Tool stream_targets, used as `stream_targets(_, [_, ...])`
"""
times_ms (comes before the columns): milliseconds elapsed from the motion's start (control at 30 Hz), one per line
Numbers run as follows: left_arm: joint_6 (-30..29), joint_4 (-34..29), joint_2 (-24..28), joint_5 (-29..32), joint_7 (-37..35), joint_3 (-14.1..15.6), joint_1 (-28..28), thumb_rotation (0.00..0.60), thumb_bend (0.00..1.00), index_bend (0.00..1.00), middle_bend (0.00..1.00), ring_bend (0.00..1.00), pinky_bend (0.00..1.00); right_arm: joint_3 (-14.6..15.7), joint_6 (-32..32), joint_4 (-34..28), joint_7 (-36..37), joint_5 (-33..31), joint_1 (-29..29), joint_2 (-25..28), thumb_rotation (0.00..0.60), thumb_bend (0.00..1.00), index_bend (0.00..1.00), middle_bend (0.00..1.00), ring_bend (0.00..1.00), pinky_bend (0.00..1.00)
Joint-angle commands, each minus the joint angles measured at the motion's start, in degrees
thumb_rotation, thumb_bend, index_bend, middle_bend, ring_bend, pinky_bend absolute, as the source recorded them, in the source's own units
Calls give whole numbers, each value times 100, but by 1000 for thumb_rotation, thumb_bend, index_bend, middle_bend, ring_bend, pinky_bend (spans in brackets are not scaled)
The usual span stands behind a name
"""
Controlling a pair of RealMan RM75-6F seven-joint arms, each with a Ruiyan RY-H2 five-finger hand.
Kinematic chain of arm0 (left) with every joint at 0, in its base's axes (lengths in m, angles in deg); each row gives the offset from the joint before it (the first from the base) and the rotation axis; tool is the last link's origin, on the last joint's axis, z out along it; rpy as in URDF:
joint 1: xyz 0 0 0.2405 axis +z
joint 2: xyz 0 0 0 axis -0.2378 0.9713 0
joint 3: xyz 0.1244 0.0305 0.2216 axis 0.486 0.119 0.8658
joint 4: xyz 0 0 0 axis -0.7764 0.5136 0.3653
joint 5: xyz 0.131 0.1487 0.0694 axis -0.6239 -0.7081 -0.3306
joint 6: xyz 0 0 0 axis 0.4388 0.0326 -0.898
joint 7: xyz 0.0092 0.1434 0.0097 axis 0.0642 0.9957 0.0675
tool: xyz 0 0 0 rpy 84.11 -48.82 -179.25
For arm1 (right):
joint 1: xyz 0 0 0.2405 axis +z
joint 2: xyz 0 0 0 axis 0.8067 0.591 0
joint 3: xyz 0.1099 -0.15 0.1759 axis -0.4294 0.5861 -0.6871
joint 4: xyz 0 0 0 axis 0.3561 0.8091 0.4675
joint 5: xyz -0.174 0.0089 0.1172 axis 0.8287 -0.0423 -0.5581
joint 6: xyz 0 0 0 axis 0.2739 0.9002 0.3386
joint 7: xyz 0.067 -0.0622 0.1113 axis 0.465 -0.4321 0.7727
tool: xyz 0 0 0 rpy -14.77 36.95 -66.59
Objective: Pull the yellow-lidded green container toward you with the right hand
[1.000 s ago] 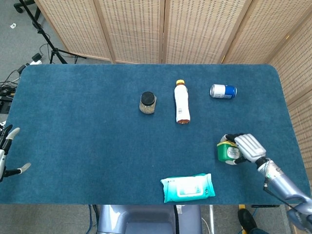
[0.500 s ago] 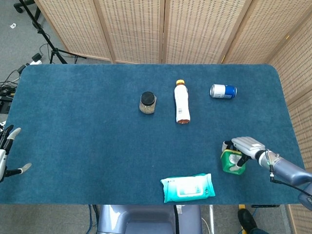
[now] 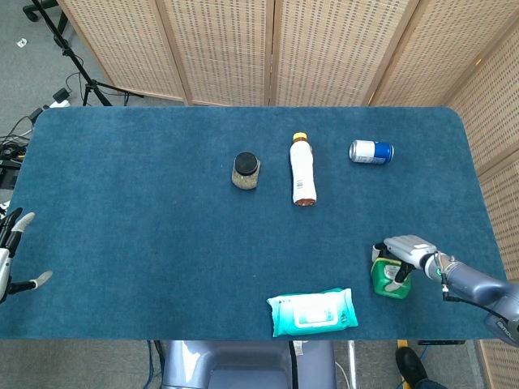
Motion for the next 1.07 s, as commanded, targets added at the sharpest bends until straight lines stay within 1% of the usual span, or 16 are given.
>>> stream_targets(33, [5,1,-3,-8,9,5,-4,600,0,0,0,0,0,-268,402,169,-628,-476,-348,-105,600,262,0,0,0,0])
stream_targets(133, [6,-4,-7,-14,20,9,-5,600,0,0,0,0,0,-447,589,134,-971,-871,-545,-104,600,260,0,0,0,0])
stream_targets(300, [-4,-10,-4,-14,20,10,-1,600,0,0,0,0,0,-571,671,14,-1212,-1136,-664,-46,600,260,0,0,0,0])
stream_targets(500, [11,-7,-4,-7,21,8,-8,600,0,0,0,0,0,-636,895,-316,-1045,-1077,-767,279,600,260,0,0,0,0])
stream_targets(600, [10,-10,-2,-7,21,7,-8,600,0,0,0,0,0,-652,1204,-476,-940,-949,-882,508,600,259,0,0,0,0])
stream_targets(667, [-1,-14,1,-5,10,4,-3,600,0,0,0,0,0,-669,1614,-586,-898,-846,-1064,652,600,217,0,0,0,0])
stream_targets(767, [-16,-10,2,3,7,-4,2,600,0,0,0,0,0,-784,2584,-568,-1010,-834,-1560,587,600,32,0,0,0,0])
stream_targets(800, [-13,-7,0,5,5,-5,1,600,0,0,0,0,0,-853,2942,-507,-1147,-894,-1754,481,600,2,0,0,0,0])
stream_targets(833, [-11,-4,-1,5,2,-5,0,600,0,0,0,0,0,-964,3451,-383,-1438,-1003,-2030,274,600,0,0,0,0,0])
stream_targets(967, [-12,12,-13,15,8,-11,-1,600,0,0,0,0,0,-1254,4885,106,-2463,-1270,-2807,-534,600,0,0,0,0,0])
stream_targets(1000, [-12,17,-17,16,11,-13,-2,600,0,0,0,0,0,-1285,5137,188,-2614,-1319,-2973,-701,600,0,0,0,0,0])
stream_targets(1067, [-21,26,-28,33,17,-26,-1,600,0,0,0,0,0,-1333,5449,307,-2853,-1411,-3211,-939,600,0,0,0,0,0])
